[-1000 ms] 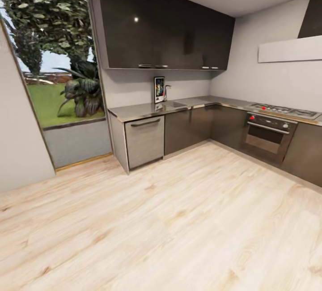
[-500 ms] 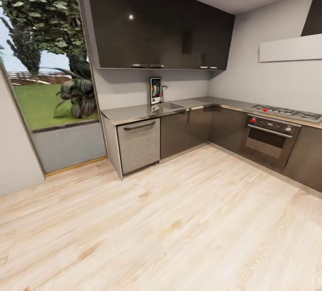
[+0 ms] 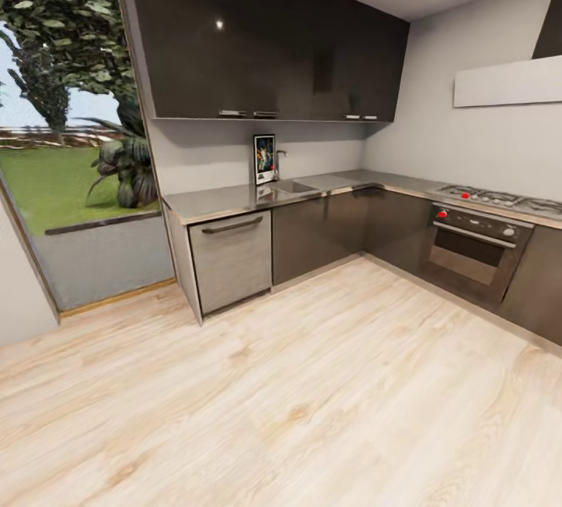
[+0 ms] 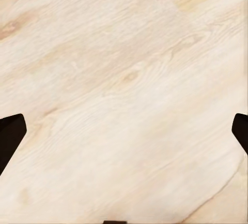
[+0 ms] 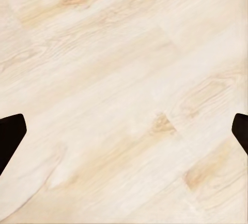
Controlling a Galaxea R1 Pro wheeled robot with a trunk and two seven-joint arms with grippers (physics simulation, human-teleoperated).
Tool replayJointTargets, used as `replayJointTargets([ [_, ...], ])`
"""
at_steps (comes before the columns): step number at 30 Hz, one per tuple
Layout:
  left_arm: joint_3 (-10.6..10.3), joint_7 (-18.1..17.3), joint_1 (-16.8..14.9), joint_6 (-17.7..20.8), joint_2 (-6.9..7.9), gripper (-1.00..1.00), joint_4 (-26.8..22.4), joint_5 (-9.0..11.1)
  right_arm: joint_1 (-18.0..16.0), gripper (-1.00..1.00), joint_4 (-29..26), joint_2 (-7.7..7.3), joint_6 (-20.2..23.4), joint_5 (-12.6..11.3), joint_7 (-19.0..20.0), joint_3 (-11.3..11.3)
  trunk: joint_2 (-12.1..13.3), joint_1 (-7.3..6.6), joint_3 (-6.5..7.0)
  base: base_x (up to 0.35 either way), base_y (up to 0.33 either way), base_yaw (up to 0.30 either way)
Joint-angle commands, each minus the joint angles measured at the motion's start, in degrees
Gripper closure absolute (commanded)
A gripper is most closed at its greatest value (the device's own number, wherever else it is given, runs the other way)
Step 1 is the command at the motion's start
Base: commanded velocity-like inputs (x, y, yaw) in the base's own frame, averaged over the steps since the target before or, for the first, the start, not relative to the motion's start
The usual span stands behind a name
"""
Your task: Pick up the poster from the kitchen countertop and hang it on one of the wall nails in the kitchen.
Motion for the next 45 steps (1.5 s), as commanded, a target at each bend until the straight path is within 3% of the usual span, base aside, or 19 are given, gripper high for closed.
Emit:
replayJointTargets([
  [1,0.1,0.0,0.0,-0.1,-0.01,-1.00,-0.1,0.0,0.0,-1.00,0.0,-0.01,-0.2,0.1,0.0,0.0,0.0,0.03,-0.05,0.312,-0.171,0.000],
  [45,0.3,0.0,0.0,-0.1,-0.04,-1.00,-0.1,0.0,-0.1,-1.00,0.0,-0.01,-0.2,0.1,0.0,0.0,0.0,0.03,-0.05,0.286,-0.207,0.000],
])
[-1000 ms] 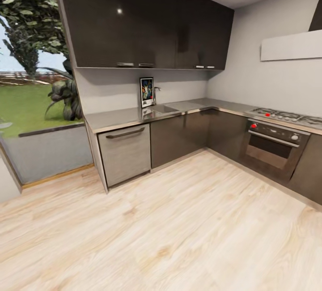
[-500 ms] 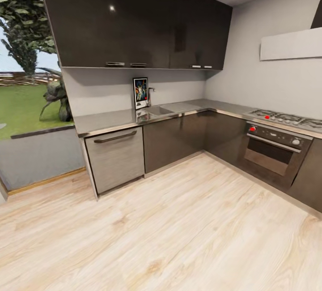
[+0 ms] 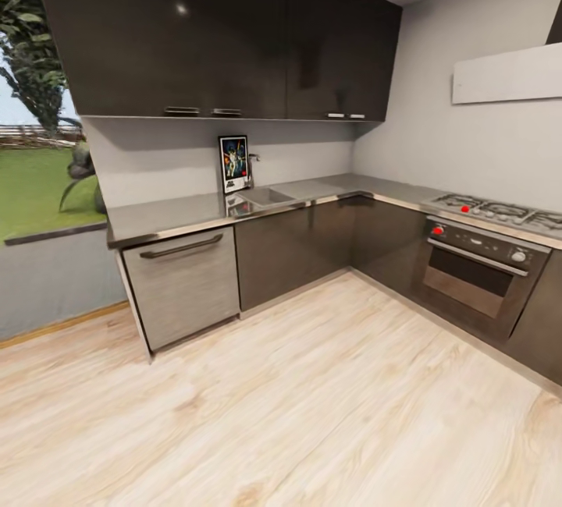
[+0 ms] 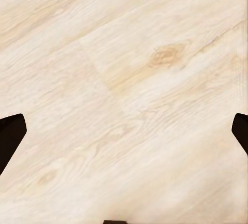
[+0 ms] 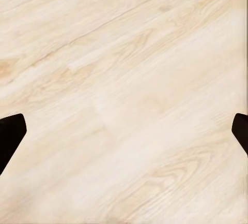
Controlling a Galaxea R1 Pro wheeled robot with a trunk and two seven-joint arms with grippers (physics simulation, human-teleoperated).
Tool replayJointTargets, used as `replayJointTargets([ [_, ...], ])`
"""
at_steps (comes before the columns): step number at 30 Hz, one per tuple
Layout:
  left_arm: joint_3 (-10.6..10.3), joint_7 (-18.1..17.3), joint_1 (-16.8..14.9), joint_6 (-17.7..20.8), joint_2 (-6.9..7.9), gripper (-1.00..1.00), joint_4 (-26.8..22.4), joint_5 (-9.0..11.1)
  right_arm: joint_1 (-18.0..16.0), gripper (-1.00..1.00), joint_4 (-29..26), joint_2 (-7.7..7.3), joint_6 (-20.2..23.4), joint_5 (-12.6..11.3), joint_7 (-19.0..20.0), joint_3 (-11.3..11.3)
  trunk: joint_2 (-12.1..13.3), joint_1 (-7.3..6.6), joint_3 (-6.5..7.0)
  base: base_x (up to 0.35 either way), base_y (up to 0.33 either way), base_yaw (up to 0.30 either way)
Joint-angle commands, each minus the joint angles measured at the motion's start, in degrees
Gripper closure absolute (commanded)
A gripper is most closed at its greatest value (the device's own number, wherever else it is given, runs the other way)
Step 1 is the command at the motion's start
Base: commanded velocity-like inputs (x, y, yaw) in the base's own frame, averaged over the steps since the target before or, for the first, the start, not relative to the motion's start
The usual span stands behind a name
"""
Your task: Pick up the poster from the kitchen countertop and hang it on one of the wall nails in the kitchen.
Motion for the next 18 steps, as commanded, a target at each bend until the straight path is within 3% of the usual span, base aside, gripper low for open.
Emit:
replayJointTargets([
  [1,0.1,0.0,0.0,-0.1,-0.02,-1.00,-0.1,0.0,0.0,-1.00,0.1,-0.01,-0.2,0.1,0.0,0.0,0.0,0.03,-0.05,0.275,-0.222,0.000],
  [18,0.1,0.0,0.0,-0.1,0.01,-1.00,-0.1,0.0,0.0,-1.00,0.1,-0.01,-0.2,0.1,0.0,0.0,0.0,0.03,-0.05,0.275,-0.222,0.028],
])
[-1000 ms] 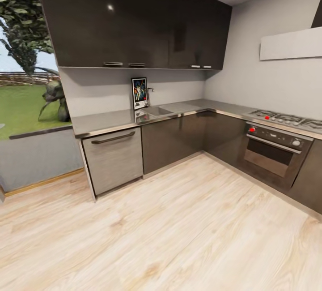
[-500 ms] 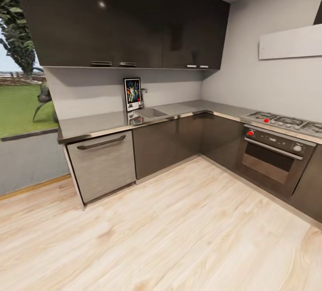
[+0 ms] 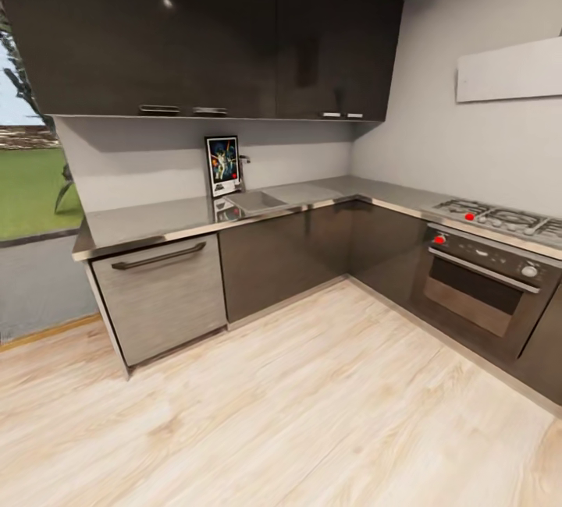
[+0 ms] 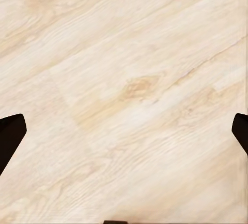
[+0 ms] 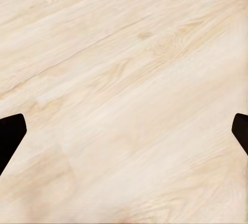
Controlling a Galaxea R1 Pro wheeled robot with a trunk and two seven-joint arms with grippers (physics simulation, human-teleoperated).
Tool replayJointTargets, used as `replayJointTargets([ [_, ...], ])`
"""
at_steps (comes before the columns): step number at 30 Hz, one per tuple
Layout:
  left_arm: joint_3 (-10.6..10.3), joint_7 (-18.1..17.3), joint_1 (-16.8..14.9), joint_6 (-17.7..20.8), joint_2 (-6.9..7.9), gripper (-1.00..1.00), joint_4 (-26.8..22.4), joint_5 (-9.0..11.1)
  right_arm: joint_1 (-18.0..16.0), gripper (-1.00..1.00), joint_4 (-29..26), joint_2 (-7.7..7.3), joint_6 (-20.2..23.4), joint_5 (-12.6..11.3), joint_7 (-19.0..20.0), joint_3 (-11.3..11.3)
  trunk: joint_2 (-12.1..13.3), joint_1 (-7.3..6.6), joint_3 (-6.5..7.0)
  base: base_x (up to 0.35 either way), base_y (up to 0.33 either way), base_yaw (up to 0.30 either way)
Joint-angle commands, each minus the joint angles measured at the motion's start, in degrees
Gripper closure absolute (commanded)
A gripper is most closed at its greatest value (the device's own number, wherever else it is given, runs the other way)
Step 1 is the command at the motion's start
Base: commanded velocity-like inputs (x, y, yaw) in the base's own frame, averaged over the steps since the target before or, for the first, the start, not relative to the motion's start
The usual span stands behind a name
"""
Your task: Pick up the poster from the kitchen countertop and hang it on one of the wall nails in the kitchen.
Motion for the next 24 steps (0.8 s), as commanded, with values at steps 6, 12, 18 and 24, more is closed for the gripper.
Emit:
replayJointTargets([
  [6,0.1,0.0,0.0,-0.1,-0.03,-1.00,-0.1,0.0,0.0,-1.00,0.1,-0.01,-0.2,0.1,0.0,0.0,0.0,0.03,-0.05,0.275,-0.222,0.183],
  [12,0.1,0.0,0.0,-0.1,-0.02,-1.00,-0.1,0.0,0.0,-1.00,0.1,0.00,-0.2,0.1,0.0,0.0,0.0,0.03,-0.05,0.274,-0.222,0.258],
  [18,0.1,0.0,0.1,-0.1,-0.03,-1.00,-0.1,0.0,0.0,-1.00,0.1,0.00,-0.2,0.1,0.0,0.0,0.0,0.03,-0.05,0.273,-0.222,0.280],
  [24,0.1,0.0,0.1,-0.1,-0.02,-1.00,-0.1,0.0,0.0,-1.00,0.1,-0.01,-0.2,0.1,0.0,0.0,0.0,0.03,-0.05,0.265,-0.222,0.284],
])
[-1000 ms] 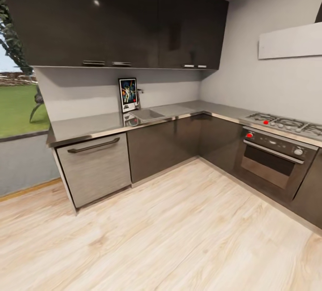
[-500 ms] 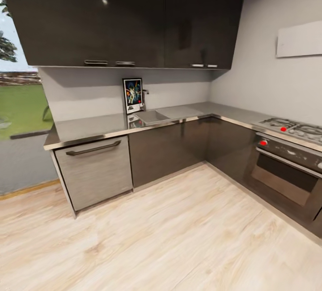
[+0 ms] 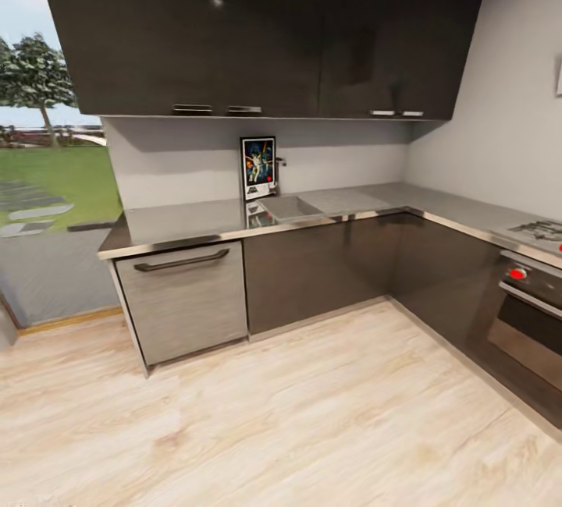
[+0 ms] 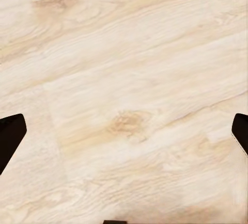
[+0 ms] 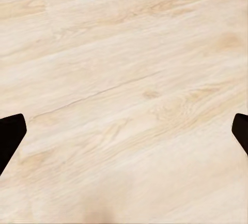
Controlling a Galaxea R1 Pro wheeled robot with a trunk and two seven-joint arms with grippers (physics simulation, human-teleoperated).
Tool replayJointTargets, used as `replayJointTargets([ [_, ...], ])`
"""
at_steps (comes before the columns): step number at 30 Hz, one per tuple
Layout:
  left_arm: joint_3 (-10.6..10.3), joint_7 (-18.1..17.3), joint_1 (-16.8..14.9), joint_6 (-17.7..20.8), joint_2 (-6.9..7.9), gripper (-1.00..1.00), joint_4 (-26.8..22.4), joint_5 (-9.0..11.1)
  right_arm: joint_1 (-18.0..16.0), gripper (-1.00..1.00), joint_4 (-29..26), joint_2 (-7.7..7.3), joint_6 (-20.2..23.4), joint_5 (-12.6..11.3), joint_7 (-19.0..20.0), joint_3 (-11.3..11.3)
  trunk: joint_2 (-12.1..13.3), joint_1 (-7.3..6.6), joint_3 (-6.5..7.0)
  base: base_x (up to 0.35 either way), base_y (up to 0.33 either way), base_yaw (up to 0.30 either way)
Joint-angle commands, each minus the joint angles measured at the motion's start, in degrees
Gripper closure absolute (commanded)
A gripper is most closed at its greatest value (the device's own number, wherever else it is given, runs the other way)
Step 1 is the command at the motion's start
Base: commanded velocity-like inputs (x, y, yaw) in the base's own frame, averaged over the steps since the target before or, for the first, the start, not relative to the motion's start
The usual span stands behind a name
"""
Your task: Pick up the poster from the kitchen countertop and hang it on one of the wall nails in the kitchen.
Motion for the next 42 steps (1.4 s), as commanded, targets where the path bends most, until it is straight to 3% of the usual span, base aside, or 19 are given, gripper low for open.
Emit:
replayJointTargets([
  [1,0.1,0.0,0.0,-0.1,-0.02,-1.00,-0.1,0.0,0.0,-1.00,0.1,-0.01,-0.2,0.0,0.0,0.0,0.0,0.03,-0.05,0.257,-0.222,0.284],
  [19,0.1,0.0,0.0,-0.1,-0.04,-1.00,-0.1,0.0,-0.1,-1.00,0.1,-0.01,-0.2,0.1,0.0,0.0,0.0,0.03,-0.05,0.250,-0.222,0.274],
  [42,0.1,0.0,0.0,-0.1,-0.02,-1.00,-0.1,0.0,-0.1,-1.00,0.1,-0.01,-0.2,0.0,0.0,0.0,0.0,0.03,-0.05,0.239,-0.222,0.023],
])
